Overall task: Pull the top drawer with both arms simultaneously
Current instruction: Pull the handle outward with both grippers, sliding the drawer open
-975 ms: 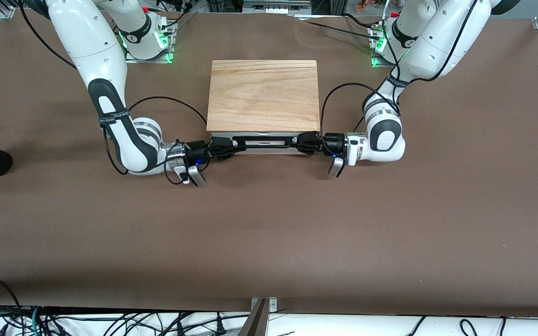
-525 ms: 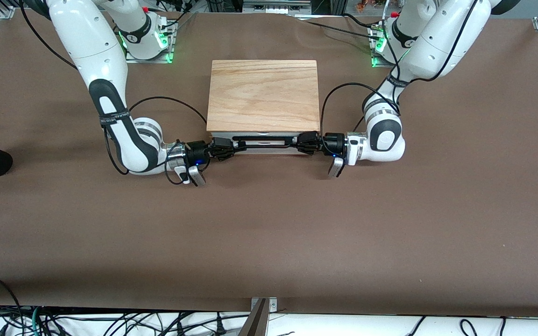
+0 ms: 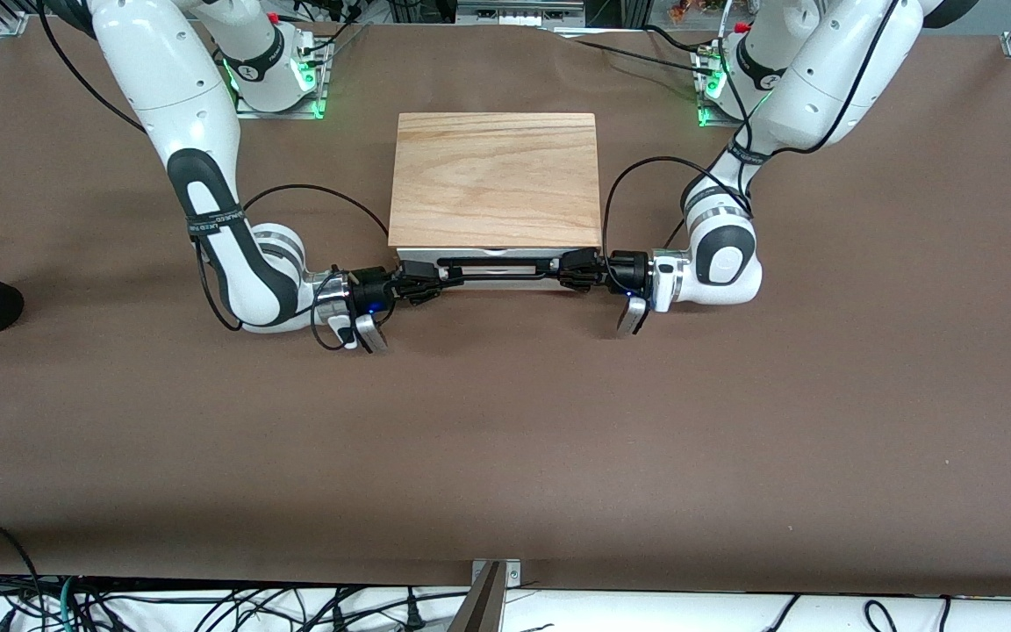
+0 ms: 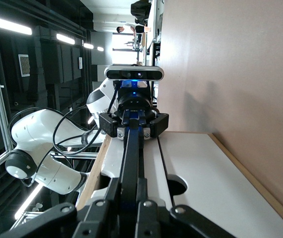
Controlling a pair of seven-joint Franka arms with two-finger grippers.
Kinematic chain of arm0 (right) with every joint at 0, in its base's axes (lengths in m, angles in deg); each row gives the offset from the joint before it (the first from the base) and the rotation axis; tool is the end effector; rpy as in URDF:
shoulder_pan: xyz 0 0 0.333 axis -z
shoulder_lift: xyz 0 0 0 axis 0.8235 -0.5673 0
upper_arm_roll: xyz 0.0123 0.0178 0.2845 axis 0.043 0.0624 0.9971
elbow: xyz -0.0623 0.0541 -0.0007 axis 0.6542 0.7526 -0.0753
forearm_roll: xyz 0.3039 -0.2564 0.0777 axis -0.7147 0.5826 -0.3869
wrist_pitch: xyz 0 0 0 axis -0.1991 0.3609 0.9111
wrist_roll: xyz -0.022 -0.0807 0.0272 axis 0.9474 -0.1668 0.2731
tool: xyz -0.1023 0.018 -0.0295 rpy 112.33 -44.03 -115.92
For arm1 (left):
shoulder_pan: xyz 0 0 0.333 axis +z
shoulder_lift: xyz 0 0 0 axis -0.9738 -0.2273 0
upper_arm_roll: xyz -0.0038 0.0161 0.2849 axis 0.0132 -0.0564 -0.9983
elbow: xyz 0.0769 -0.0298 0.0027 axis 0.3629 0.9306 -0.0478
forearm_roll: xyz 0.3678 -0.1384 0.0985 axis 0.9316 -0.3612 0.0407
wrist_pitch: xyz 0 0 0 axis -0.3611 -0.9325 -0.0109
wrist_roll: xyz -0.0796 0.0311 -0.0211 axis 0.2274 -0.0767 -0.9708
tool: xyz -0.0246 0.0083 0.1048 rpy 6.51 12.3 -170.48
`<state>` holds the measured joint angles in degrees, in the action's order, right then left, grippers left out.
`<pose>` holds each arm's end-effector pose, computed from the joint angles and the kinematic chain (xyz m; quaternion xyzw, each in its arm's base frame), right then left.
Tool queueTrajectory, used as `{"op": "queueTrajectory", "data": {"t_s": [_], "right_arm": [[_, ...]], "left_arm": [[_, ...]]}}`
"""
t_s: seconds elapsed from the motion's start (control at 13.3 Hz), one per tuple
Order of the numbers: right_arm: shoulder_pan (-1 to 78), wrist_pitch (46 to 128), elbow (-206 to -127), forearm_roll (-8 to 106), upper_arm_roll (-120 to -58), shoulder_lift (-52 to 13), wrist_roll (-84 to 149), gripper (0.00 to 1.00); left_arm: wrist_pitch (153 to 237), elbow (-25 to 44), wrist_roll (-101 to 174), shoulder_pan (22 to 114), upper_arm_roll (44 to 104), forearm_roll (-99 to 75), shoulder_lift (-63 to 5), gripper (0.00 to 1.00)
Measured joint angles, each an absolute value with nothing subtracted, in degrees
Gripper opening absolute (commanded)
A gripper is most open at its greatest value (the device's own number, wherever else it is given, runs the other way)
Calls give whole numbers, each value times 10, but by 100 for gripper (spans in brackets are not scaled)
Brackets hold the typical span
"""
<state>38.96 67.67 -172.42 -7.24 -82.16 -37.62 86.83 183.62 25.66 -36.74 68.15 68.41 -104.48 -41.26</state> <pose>0.5390 0.2766 0.1256 -0.7163 -0.0889 0.0555 0.6898 0.4955 -0.2859 0.1166 0.7121 -0.0256 -0.0024 0.7016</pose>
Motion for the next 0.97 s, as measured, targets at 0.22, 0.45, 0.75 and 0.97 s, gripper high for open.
{"op": "queueTrajectory", "data": {"t_s": [0.22,0.45,0.75,0.97], "right_arm": [[390,671,-1697,-63,-824,-389,853,0],[389,666,-1670,-55,-828,-402,833,0],[388,671,-1633,-55,-833,-420,820,0],[389,669,-1598,-51,-836,-438,798,0]], "left_arm": [[1837,247,-367,682,682,-1047,-418,0],[1837,233,-367,683,680,-1047,-426,0],[1836,201,-361,683,676,-1048,-445,0],[1836,178,-353,683,672,-1049,-458,0]]}}
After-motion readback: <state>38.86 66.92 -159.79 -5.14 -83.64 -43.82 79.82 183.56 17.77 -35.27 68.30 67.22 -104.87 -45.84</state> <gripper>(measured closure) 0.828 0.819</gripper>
